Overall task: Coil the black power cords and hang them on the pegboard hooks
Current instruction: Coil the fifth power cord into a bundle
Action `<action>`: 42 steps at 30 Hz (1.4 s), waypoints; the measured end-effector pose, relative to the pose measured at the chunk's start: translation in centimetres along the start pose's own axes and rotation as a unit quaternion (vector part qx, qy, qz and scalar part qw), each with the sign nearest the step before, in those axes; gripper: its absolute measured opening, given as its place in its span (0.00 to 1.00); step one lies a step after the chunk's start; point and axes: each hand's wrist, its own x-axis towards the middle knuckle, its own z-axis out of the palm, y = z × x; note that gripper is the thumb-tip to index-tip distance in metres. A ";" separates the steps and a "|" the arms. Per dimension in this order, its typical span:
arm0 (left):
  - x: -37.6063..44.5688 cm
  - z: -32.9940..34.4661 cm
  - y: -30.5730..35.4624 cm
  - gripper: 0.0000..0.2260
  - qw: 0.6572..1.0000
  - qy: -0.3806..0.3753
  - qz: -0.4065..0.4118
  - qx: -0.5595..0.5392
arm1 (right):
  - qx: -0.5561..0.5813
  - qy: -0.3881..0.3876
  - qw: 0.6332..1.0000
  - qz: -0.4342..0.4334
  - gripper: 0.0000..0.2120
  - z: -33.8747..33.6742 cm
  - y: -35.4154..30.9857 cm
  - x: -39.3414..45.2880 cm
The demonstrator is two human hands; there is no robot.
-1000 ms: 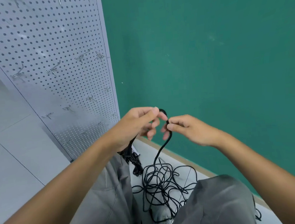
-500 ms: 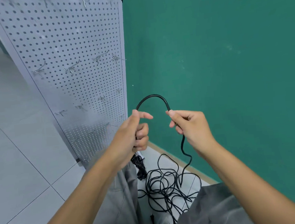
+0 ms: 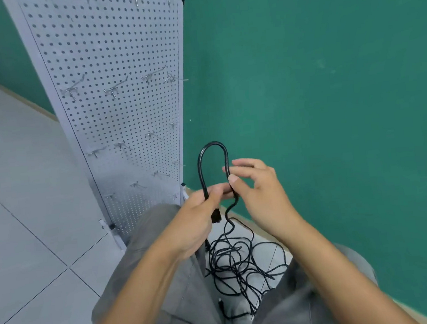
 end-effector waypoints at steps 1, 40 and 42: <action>-0.5 0.3 0.5 0.16 1.000 0.001 0.014 0.000 | 0.009 -0.011 1.000 -0.002 0.10 -0.2 -0.5 -0.2; -6.4 1.3 4.3 0.16 0.964 0.009 0.123 -0.238 | 0.360 -0.167 0.918 0.027 0.38 1.0 -7.1 -2.0; -6.1 0.8 4.3 0.15 0.958 0.026 0.150 -0.243 | 0.344 -0.172 0.922 0.051 0.40 1.9 -5.4 -2.7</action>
